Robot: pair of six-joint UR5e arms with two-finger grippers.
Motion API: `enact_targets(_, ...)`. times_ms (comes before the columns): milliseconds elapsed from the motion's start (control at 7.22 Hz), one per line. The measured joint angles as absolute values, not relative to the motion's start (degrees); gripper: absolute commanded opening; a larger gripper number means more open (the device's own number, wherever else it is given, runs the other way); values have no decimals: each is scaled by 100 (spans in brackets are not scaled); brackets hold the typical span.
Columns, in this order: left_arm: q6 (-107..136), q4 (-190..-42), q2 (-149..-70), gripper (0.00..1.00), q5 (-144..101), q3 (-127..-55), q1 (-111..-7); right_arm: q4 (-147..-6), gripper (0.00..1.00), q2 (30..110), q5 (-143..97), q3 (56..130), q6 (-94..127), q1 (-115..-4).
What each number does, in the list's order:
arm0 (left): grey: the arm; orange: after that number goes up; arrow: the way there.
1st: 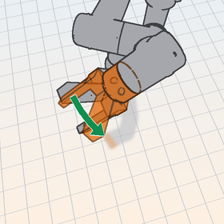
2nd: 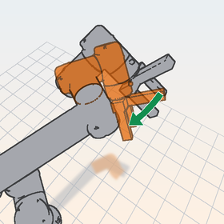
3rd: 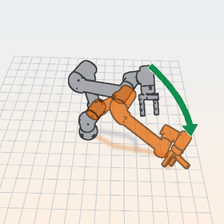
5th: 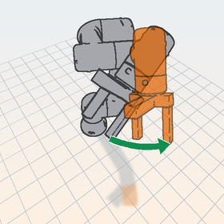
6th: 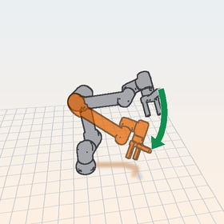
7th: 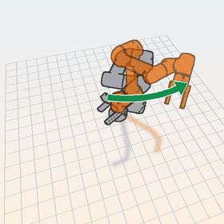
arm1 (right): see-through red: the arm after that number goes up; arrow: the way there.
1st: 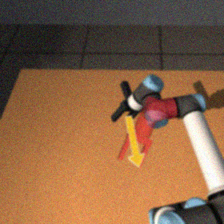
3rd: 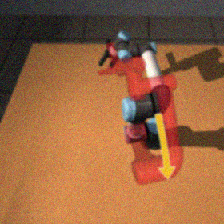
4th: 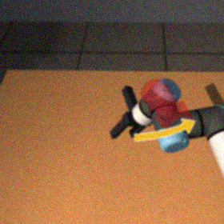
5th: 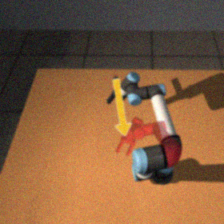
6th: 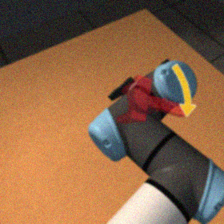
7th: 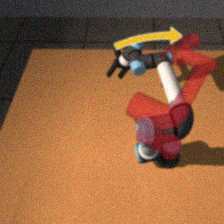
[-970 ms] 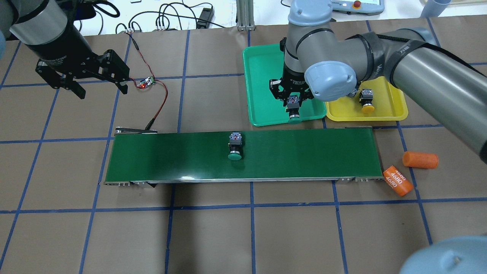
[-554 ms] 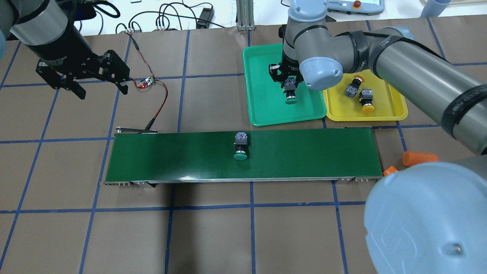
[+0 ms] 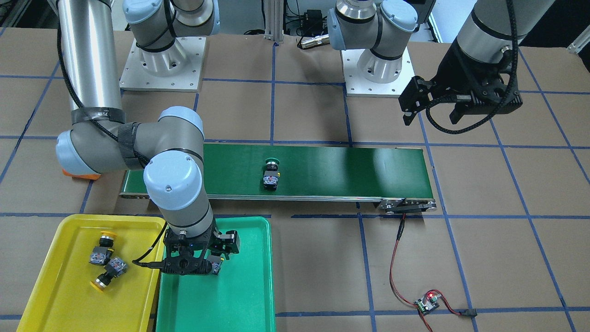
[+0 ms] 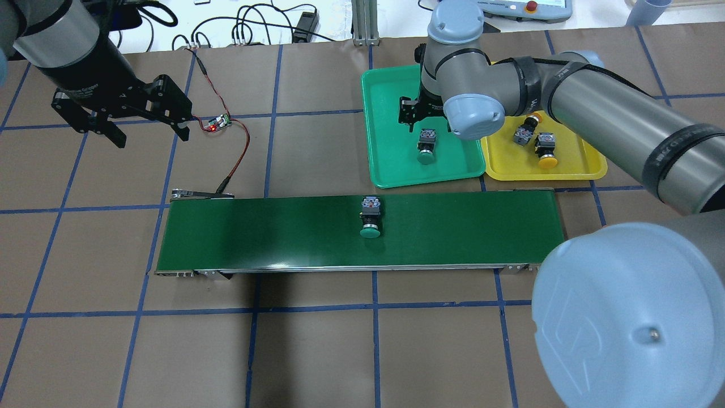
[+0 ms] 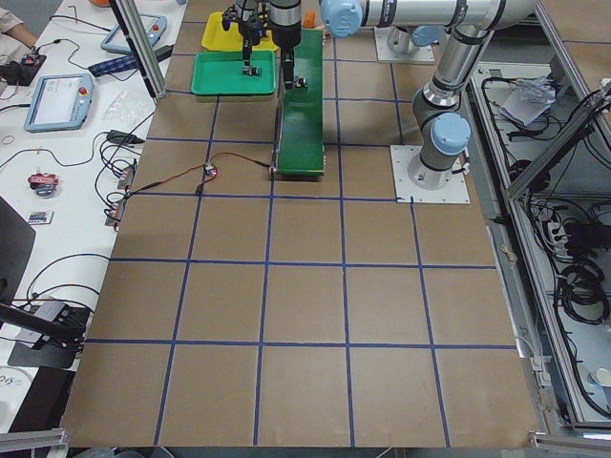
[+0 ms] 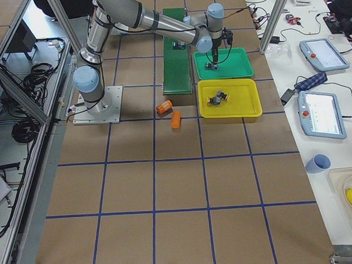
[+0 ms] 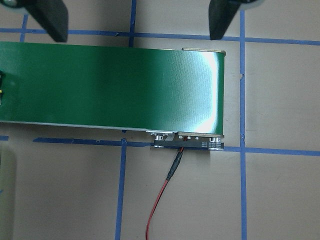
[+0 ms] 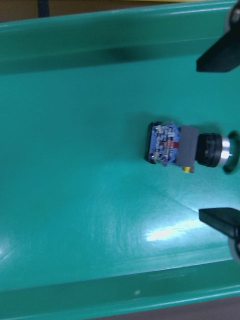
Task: Sort buttons by color to trays
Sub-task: 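Reach the right gripper to the last green-capped button on the belt and grasp it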
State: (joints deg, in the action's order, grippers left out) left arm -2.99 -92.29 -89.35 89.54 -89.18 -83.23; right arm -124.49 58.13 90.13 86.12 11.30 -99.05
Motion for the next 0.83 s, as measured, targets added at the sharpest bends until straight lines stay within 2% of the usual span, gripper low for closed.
enact_targets(416,-299,-9228,-8949,100,8944,-8909,-8322,-10810,100,6820,8916,8919,1348,-10026)
enact_targets(831,-305,-9229,-9003,100,8949,-8867,-8306,-10861,100,7443,8818,9975,2171,-10418)
